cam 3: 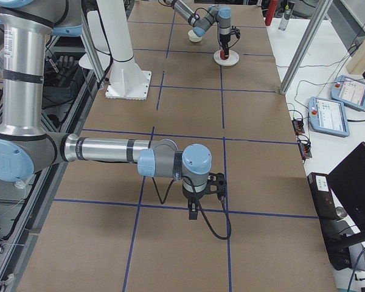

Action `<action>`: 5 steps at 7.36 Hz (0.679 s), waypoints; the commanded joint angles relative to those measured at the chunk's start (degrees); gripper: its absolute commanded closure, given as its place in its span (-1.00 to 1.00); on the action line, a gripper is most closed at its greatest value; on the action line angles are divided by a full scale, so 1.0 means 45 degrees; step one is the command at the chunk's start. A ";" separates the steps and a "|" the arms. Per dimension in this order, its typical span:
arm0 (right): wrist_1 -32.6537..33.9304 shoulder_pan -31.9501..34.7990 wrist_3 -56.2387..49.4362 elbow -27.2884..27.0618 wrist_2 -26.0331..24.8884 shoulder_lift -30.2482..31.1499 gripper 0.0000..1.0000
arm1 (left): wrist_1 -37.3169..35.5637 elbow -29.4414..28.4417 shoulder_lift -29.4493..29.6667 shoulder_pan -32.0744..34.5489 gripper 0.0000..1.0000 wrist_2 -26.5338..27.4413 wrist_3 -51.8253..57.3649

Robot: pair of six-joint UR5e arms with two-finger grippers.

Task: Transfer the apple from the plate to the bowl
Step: 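Lower the left gripper and close it around the apple, then lift the apple with the left gripper and carry it toward the white bowl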

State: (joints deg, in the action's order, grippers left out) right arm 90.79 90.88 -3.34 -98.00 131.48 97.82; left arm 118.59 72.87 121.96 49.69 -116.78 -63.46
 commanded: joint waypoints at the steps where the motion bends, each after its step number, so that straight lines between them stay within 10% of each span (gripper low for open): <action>1: 0.0000 0.0000 0.0000 0.0000 0.0000 0.0000 -1.00 | -0.0605 0.0502 -0.0147 0.0885 0.34 -0.0995 0.0156; 5: 0.0000 0.0000 0.0000 0.0000 0.0000 0.0000 -1.00 | -0.6462 0.7130 -0.2676 0.2488 0.34 -0.1022 0.3587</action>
State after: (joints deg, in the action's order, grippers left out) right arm 90.79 90.88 -3.34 -98.00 131.48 97.82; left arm 96.35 94.57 115.46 58.60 -121.38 -52.44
